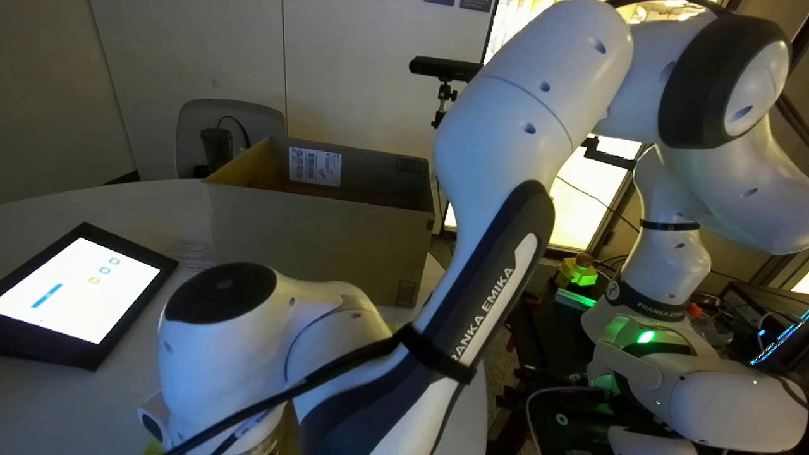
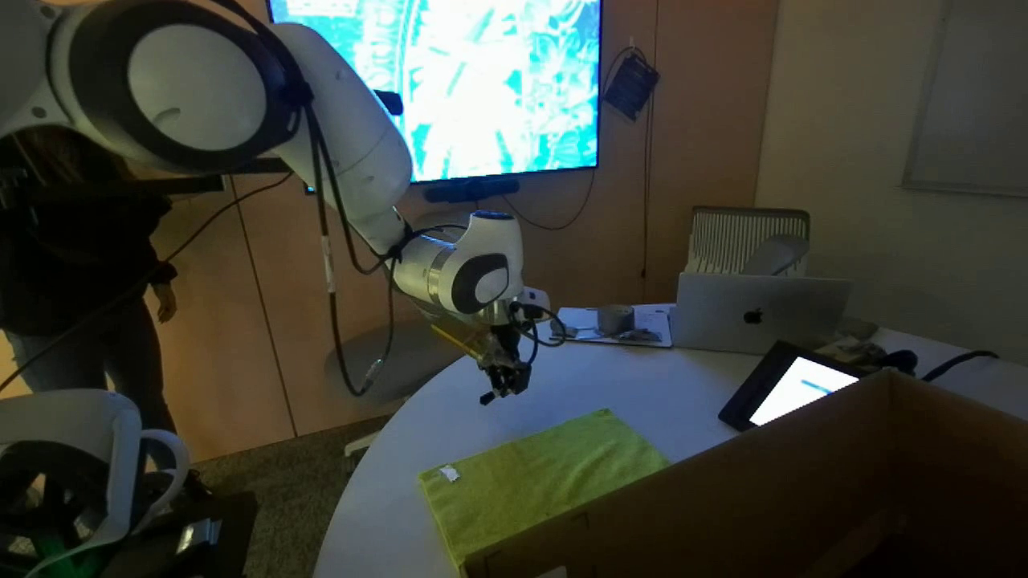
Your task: Put the marker on the towel, fold the towel, and then put the folded towel in the box
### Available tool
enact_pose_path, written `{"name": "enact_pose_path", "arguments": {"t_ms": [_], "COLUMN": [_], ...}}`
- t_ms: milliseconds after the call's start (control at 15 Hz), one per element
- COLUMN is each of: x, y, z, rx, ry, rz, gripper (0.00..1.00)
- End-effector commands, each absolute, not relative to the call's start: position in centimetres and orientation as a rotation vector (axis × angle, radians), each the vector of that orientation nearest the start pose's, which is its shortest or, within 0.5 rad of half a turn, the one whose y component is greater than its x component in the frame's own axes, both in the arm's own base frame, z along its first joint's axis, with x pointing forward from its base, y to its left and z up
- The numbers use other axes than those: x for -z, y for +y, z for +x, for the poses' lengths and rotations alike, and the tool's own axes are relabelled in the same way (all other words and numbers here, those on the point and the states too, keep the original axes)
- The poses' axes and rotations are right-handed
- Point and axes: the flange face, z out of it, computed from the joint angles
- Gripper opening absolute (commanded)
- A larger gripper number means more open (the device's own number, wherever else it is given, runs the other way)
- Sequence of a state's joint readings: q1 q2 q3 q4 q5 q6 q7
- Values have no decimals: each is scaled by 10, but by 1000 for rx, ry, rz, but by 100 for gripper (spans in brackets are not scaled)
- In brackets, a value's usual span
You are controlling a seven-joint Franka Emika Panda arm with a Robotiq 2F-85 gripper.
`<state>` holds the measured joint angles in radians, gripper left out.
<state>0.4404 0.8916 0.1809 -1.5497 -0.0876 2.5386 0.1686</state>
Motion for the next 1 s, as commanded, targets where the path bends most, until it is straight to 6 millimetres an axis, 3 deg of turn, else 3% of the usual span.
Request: {"name": "enact_pose_path", "arguments": {"t_ms": [0, 333, 933], "x": [-169, -169, -127], "y": [365, 313, 231], "z": [579, 576, 589], "rx": [103, 72, 77], "ry": [-648, -571, -411], "rz": [-2955, -3034, -3257], "gripper": [9, 9, 9]}}
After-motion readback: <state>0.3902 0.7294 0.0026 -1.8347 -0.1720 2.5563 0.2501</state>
